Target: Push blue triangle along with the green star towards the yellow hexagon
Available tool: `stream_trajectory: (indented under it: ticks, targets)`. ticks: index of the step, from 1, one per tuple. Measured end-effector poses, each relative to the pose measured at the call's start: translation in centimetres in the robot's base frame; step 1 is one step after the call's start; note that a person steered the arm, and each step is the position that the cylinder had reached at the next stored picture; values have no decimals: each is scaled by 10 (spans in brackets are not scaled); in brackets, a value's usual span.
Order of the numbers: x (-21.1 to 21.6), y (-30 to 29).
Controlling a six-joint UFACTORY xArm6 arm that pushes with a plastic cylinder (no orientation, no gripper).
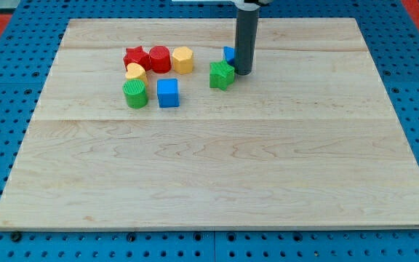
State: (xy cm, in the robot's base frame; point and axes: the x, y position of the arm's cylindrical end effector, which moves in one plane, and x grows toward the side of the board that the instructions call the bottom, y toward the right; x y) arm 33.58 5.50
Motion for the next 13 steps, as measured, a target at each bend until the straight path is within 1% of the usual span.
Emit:
stream_trajectory:
  ticks: [1, 2, 3, 4, 5, 6, 8, 9, 10, 11, 12, 13]
  targets:
    - [14, 8]
    - [2, 16]
    - [-46, 23]
    - [-56, -12]
    - [-42, -28]
    - [-26, -30]
    - [-44, -29]
    - [-34, -4]
    - [-5, -4]
    - [7, -6]
    - [17, 41]
    - [38, 28]
